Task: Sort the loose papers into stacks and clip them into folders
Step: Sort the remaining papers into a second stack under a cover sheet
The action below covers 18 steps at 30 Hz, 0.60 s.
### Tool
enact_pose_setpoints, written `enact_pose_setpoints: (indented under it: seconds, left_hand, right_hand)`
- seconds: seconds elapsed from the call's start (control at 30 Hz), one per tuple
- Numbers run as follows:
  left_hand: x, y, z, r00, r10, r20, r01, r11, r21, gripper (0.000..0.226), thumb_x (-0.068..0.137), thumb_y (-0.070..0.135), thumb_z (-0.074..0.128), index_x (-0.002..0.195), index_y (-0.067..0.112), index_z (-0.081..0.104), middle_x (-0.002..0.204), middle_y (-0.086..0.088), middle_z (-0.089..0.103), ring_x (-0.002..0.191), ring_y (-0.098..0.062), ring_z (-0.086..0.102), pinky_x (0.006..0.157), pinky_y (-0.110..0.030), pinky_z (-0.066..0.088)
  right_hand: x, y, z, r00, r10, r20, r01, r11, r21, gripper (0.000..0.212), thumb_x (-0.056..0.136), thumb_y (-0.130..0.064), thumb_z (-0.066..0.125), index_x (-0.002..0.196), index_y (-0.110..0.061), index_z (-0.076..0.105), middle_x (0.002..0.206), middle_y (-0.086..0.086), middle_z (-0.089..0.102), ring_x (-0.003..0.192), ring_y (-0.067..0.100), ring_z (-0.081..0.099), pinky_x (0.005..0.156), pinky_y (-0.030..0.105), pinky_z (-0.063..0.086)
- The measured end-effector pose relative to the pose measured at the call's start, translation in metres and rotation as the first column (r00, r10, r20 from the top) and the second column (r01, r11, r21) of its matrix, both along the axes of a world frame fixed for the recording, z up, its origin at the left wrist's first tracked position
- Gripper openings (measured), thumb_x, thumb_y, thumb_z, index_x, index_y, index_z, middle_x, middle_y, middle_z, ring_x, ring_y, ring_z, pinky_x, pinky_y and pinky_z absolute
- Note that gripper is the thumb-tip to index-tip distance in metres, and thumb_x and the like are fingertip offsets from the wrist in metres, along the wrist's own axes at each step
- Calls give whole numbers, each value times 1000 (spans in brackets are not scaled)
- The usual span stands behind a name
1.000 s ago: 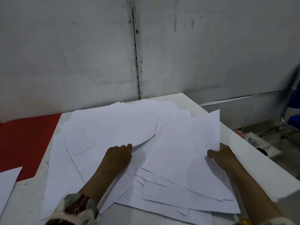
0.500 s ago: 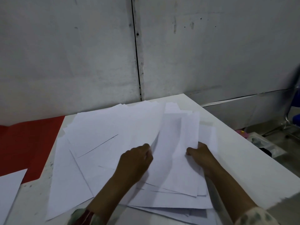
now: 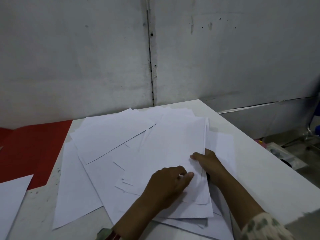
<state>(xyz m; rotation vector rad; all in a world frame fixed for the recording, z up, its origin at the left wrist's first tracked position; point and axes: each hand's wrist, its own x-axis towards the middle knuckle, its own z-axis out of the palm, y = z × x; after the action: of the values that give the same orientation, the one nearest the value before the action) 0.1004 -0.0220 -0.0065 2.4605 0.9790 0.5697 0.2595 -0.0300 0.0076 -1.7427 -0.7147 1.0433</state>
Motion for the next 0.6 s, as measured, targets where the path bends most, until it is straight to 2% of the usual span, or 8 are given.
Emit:
enact_pose_setpoints:
  seconds: [0.03, 0.13, 0.23, 0.33, 0.4, 0.47, 0.53, 0.6]
  left_hand:
    - [-4, 4, 3, 1000, 16, 21, -15, 1000, -24, 74, 71, 73, 12, 97, 24, 62, 100, 7, 69, 91, -11, 61, 80, -25, 44]
    - [-23, 24, 7, 983, 140, 116, -134, 989, -61, 70, 69, 71, 15, 89, 25, 64, 92, 7, 70, 86, -11, 63, 78, -26, 45]
    - [-52, 49, 6, 941, 316, 122, -322, 946, 28, 64, 66, 64, 19, 88, 26, 65, 93, 8, 69, 89, -16, 62, 78, -28, 45]
    - [-89, 74, 4, 884, 460, 81, -467, 876, 119, 69, 67, 56, 21, 95, 16, 68, 101, -3, 70, 97, -26, 61, 81, -32, 44]
    - [-118, 88, 0, 843, 538, -18, -526, 830, 184, 59, 73, 48, 30, 96, 10, 69, 105, -9, 70, 100, -32, 61, 85, -38, 45]
    - [-138, 95, -5, 787, 591, -180, -544, 801, 252, 43, 83, 37, 43, 106, 9, 66, 124, -13, 61, 117, -34, 53, 97, -46, 39]
    - [-152, 97, -9, 697, 616, -368, -547, 788, 283, 38, 92, 34, 43, 124, 16, 55, 147, -12, 37, 138, -30, 30, 110, -48, 23]
    - [-161, 101, -10, 633, 616, -468, -541, 785, 302, 42, 96, 37, 35, 134, 24, 44, 156, -8, 14, 145, -27, 10, 115, -47, 12]
  right_hand:
    - [0, 0, 0, 1000, -3, 12, 3, 1000, 5, 7, 88, -9, 54, 94, -10, 57, 92, 7, 62, 76, 17, 56, 64, 25, 44]
    - [2, 2, -2, 998, -28, 51, 26, 999, 44, 16, 85, 1, 50, 74, -10, 52, 81, 9, 55, 65, 15, 48, 58, 24, 37]
    - [1, 5, -4, 995, -56, 82, 51, 997, 61, 12, 85, 3, 48, 79, -7, 48, 77, 8, 48, 61, 14, 41, 55, 23, 31]
    - [2, 8, -7, 991, -83, 104, 74, 994, 83, 8, 85, 2, 48, 85, -5, 50, 81, 8, 50, 62, 13, 43, 56, 22, 32]
    - [0, 13, -9, 988, -95, 122, 85, 993, 84, 9, 86, 1, 49, 82, -7, 51, 77, 6, 52, 62, 11, 45, 55, 20, 34]
    - [-1, 16, -12, 984, -108, 139, 96, 991, 93, 10, 87, 0, 49, 83, -9, 52, 73, 2, 52, 63, 10, 46, 54, 19, 34]
    - [-2, 18, -14, 982, -111, 154, 97, 991, 95, 8, 87, -1, 50, 87, -8, 53, 74, 1, 53, 64, 10, 46, 54, 20, 34]
    - [-5, 21, -16, 981, -111, 156, 98, 991, 91, 8, 86, -1, 50, 91, -6, 54, 73, 0, 53, 64, 10, 47, 54, 20, 35]
